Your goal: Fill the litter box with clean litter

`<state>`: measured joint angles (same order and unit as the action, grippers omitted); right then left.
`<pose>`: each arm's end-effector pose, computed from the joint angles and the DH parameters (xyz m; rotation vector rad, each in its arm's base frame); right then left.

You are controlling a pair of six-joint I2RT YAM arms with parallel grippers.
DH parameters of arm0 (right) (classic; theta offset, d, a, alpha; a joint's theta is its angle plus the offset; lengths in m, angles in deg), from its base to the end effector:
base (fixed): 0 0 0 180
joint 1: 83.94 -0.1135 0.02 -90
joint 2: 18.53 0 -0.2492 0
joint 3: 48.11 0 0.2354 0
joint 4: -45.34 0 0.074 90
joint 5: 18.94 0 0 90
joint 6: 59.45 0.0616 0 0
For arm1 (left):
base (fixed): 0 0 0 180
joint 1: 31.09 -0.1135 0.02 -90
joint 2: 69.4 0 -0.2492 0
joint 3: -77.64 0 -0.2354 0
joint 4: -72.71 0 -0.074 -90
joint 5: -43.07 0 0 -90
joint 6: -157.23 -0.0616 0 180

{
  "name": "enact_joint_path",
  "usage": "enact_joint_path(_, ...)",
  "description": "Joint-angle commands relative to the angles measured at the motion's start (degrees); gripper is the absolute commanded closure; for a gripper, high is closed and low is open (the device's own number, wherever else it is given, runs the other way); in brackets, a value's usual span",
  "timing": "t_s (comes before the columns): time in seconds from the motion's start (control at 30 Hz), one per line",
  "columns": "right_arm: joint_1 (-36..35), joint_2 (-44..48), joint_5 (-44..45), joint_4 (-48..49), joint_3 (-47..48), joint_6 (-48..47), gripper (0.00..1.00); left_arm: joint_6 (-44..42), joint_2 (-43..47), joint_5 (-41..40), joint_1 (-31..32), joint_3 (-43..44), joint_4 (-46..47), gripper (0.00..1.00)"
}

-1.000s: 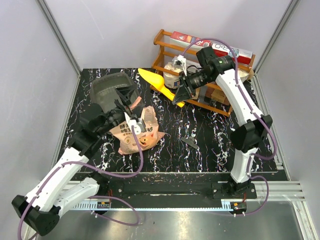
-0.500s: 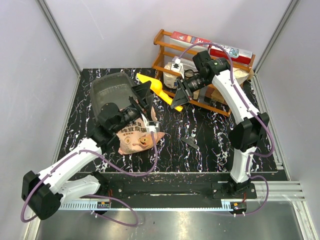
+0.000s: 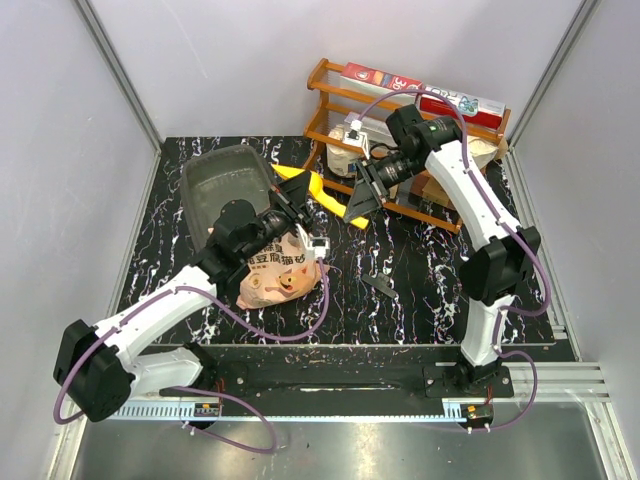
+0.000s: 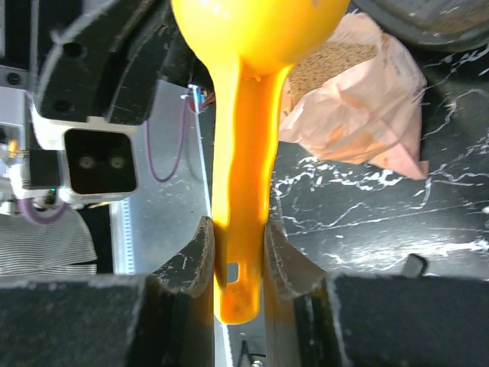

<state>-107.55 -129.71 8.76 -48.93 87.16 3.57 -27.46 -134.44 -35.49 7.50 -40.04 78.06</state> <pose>0.3078 0.1941 0.3454 -1.2576 2.0665 1.4411 0.2145 -0.1868 0.3344 1.4879 0.4655 0.6263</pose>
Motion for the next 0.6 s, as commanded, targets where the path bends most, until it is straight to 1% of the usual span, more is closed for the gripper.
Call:
enact_joint_path(0.0, -0.7, 4.0, 0.8, -8.5, 0.5, -0.5, 0.98, 4.1, 2.1, -3.4, 1.0, 2.3, 0.4, 1.0)
enact_joint_path(0.07, -0.6, 4.2, 1.7, -7.9, 1.0, -0.5, 0.9, 6.0, 2.5, -4.8, 1.1, 3.4, -1.6, 1.0)
enact_joint_path(0.1, -0.5, 4.5, 2.7, -7.4, 2.0, -0.6, 0.72, 9.3, 3.2, -5.6, 1.1, 3.9, -3.7, 1.0)
enact_joint_path(0.13, -0.2, 4.7, 3.1, -6.3, 2.9, -0.6, 0.63, 11.3, 3.4, -7.3, 1.2, 4.5, -4.8, 1.0)
enact_joint_path(0.17, 0.1, 4.9, 3.5, -5.3, 3.8, -0.5, 0.57, 13.2, 3.6, -8.4, 1.3, 6.3, -6.3, 1.0)
enact_joint_path(0.2, 1.3, 5.5, 3.9, -4.2, 5.8, -0.3, 0.49, 17.8, 4.0, -9.9, 1.2, 7.5, -9.9, 1.0)
enact_joint_path(0.27, 2.7, 6.1, 4.0, 1.0, 8.3, 1.8, 0.44, 22.9, 4.2, -11.3, 1.3, 10.6, -13.5, 1.0)
enact_joint_path(0.3, 4.2, 7.0, 5.4, 3.6, 10.9, 3.7, 0.42, 28.0, 4.3, -13.1, 1.2, 11.6, -16.1, 1.0)
enact_joint_path(0.33, 4.8, 7.6, 6.5, 11.6, 11.6, 6.3, 0.38, 30.6, 4.2, -13.5, 1.3, 12.6, -17.6, 1.0)
enact_joint_path(0.37, 5.4, 8.5, 8.1, 16.7, 11.5, 12.6, 0.36, 33.1, 4.1, -13.7, 1.3, 14.6, -19.3, 1.0)
enact_joint_path(0.4, 5.9, 10.9, 14.1, 22.2, 9.5, 16.5, 0.34, 37.4, 3.9, -13.4, 1.2, 15.5, -22.5, 1.0)
enact_joint_path(0.43, 6.0, 12.5, 18.0, 34.5, 7.2, 20.5, 0.27, 39.5, 3.7, -13.0, 1.2, 16.4, -24.0, 1.0)
enact_joint_path(0.47, 6.0, 14.1, 21.4, 40.9, 4.3, 28.0, 0.23, 41.5, 3.7, -12.7, 1.2, 18.1, -25.2, 1.0)
enact_joint_path(0.5, 6.2, 17.5, 26.9, 46.1, -1.8, 30.8, 0.18, 45.3, 3.3, -12.0, 1.1, 19.1, -28.1, 1.0)
enact_joint_path(0.53, 6.2, 19.0, 28.4, 54.2, -4.5, 34.3, 0.14, 46.9, 2.8, -11.8, 1.2, 20.2, -29.9, 1.0)
enact_joint_path(0.57, 6.2, 19.8, 28.2, 55.4, -5.8, 34.5, 0.11, 48.5, 1.9, -11.8, 1.2, 23.2, -31.9, 1.0)
